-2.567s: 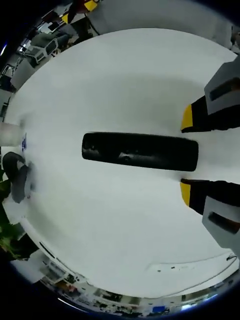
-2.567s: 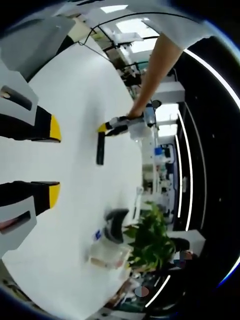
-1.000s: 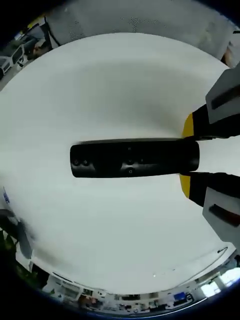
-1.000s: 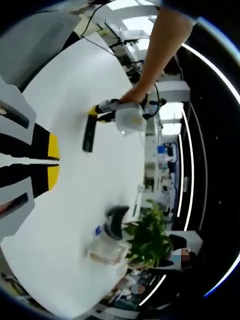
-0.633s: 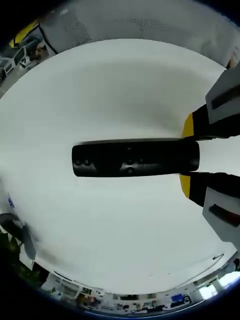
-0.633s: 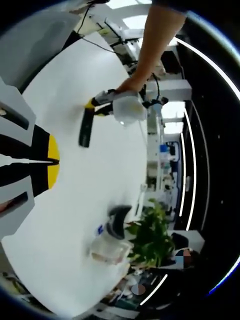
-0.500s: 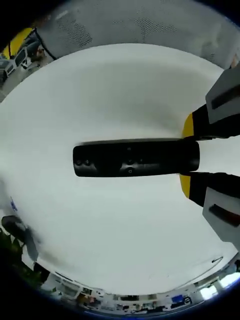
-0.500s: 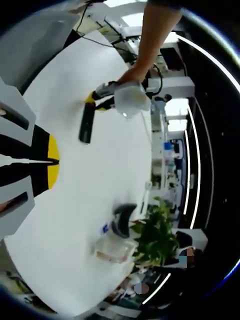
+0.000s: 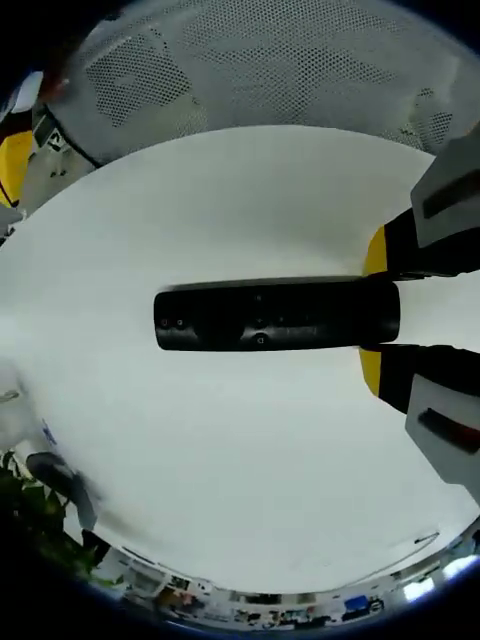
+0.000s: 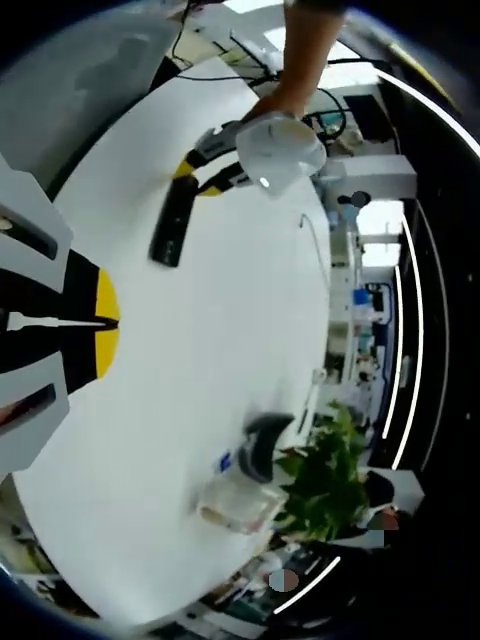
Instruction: Press the specified remote control buttons in sequence, fully releasing each button before pressing the next.
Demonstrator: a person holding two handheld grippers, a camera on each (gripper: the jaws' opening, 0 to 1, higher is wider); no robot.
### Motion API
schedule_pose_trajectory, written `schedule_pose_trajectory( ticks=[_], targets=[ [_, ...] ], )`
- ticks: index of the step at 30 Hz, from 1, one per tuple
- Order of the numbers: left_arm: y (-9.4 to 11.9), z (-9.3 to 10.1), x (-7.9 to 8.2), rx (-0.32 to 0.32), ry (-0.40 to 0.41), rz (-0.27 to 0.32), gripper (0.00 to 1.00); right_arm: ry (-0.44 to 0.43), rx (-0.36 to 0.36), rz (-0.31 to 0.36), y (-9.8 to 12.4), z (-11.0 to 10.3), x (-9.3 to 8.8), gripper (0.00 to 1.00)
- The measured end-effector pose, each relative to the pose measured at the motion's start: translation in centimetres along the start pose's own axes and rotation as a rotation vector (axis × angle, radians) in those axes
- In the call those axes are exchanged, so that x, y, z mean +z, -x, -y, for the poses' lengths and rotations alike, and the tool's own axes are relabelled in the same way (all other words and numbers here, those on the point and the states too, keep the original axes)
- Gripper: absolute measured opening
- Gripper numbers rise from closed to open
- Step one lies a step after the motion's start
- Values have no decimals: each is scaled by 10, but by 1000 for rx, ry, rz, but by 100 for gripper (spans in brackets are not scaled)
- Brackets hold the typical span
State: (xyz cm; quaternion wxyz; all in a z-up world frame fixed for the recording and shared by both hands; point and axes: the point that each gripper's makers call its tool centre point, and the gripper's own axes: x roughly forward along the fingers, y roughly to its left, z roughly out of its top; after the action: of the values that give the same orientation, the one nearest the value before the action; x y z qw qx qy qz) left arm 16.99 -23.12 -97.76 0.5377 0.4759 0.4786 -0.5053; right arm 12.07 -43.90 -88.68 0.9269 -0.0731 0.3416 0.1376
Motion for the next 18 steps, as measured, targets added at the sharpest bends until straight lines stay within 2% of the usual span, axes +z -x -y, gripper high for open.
schedule_pose_trajectory(
  ticks=[3, 13, 18],
  targets=[
    [0, 11, -1, -1, 13, 24, 23, 9, -2, -28, -1, 0, -5, 0],
    [1, 39, -2, 2, 28, 46, 23, 17, -27, -49, -1, 4, -9, 0],
    [2, 50, -4, 1, 38, 79, 23, 4, -44, -64, 0, 6, -12, 0]
  ],
)
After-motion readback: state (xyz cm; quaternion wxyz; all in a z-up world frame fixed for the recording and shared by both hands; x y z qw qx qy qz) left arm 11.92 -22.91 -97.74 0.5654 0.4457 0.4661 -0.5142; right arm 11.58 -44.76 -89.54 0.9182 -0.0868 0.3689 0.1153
